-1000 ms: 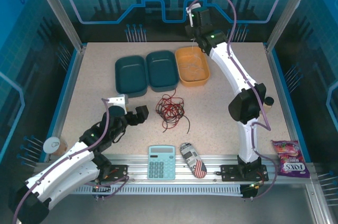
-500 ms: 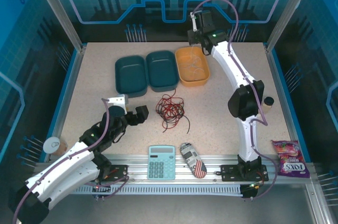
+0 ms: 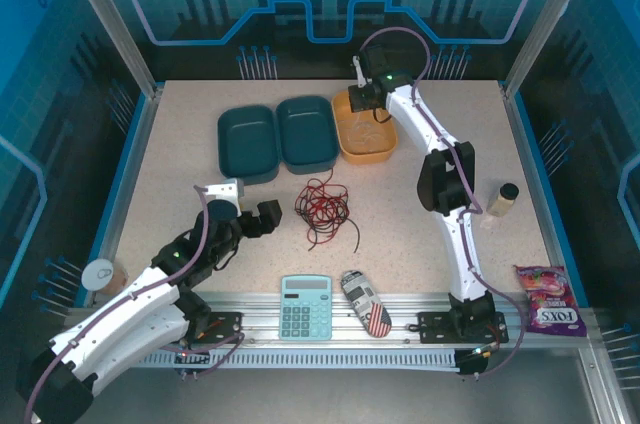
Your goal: Untangle the cables
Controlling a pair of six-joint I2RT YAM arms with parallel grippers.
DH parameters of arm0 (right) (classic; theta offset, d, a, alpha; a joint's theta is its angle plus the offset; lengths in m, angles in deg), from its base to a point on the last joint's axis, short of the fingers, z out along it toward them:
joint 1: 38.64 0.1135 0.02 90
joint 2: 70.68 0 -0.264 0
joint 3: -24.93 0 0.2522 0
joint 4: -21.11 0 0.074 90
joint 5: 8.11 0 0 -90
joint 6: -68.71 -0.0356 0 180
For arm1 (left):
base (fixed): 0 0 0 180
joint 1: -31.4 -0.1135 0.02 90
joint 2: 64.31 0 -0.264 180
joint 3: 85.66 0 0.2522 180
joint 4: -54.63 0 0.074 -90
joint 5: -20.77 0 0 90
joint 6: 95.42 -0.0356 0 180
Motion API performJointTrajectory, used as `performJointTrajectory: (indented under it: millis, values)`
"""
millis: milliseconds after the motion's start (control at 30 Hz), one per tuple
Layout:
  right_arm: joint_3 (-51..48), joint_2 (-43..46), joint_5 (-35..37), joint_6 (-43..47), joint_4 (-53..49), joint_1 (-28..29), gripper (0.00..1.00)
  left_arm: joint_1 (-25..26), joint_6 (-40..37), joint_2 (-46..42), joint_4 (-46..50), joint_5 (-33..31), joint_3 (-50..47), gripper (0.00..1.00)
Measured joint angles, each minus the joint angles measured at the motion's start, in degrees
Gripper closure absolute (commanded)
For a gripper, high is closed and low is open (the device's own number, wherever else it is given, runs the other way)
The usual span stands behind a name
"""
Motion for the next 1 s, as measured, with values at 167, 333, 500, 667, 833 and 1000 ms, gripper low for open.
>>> performJointTrajectory:
  millis: [167, 333, 500, 667, 833, 1000]
  values:
    - [0.0, -1.2, -0.4, -1.1, -1.6, -0.8, 0.93, 0.0, 0.0, 0.0, 0.0, 0.0, 0.0, 0.01]
    - [0.5, -2.7, 0.0, -1.9, -2.5, -0.8, 0.89, -0.2, 0.0, 0.0, 0.1, 0.0, 0.0, 0.01]
    - [1.0, -4.2, 0.2, -2.9, -4.0, -1.4, 0.8, -0.3, -0.6, 1.6, 1.0, 1.0, 0.1, 0.01]
    - [1.1, -4.2, 0.0, -3.1, -4.4, -2.1, 0.67, -0.3, -1.3, 3.3, 1.9, 2.0, 0.5, 0.01]
    - [1.1, -4.0, -0.6, -3.0, -4.6, -2.2, 0.55, -0.3, -1.3, 3.4, 1.7, 3.2, 0.5, 0.01]
    - [1.1, -2.1, -1.3, -3.0, -5.4, -2.2, 0.51, -0.3, -1.3, 4.4, 1.7, 3.9, 1.0, 0.01]
